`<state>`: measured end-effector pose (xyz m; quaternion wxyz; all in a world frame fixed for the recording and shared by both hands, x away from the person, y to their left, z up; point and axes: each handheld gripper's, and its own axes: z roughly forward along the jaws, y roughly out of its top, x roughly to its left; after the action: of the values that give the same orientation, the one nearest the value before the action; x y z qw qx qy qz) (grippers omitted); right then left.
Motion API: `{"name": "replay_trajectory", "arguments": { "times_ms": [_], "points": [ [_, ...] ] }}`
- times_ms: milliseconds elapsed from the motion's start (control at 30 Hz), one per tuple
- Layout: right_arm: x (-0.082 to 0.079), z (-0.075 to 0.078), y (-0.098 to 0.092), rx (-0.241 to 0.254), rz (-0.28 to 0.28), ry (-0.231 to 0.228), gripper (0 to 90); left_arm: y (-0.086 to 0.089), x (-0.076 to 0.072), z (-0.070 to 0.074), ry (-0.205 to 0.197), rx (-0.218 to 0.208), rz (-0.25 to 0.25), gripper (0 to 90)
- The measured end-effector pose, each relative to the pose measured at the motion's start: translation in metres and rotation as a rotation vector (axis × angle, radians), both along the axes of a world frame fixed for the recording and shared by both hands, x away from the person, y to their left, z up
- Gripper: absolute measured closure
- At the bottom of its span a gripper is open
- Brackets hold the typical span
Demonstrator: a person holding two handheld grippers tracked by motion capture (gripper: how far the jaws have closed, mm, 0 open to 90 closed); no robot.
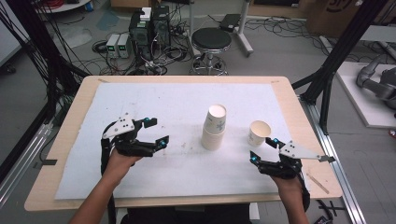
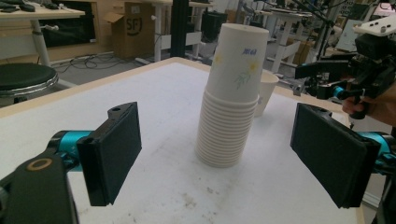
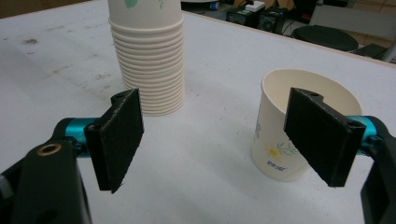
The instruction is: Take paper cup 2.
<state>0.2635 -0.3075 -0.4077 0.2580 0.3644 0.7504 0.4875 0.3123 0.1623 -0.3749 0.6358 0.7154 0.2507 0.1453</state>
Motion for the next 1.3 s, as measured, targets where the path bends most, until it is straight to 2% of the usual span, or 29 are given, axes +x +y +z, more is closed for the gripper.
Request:
{"name": "replay_trajectory", "arguments": {
  "times_ms": [433, 633, 1067, 1200, 1300],
  "points": [
    [0.000, -0.001, 0.001, -0.004, 0.008, 0.005, 20.5, -0.021, 0.018, 0.020, 0.014, 0.034, -0.041, 16.7],
    [0.001, -0.001, 0.002, -0.006, 0.012, 0.007, 20.5, -0.036, 0.027, 0.033, 0.002, 0.047, -0.066, 16.7],
    [0.001, -0.002, 0.001, -0.003, 0.018, 0.010, 20.5, -0.091, 0.052, 0.060, -0.004, 0.112, -0.134, 16.6],
    [0.000, -0.002, 0.001, 0.000, 0.020, 0.011, 20.5, -0.107, 0.058, 0.062, 0.008, 0.120, -0.144, 16.6],
    [0.000, -0.002, 0.001, 0.003, 0.019, 0.012, 20.5, -0.117, 0.061, 0.061, 0.010, 0.140, -0.155, 16.6]
  ]
}}
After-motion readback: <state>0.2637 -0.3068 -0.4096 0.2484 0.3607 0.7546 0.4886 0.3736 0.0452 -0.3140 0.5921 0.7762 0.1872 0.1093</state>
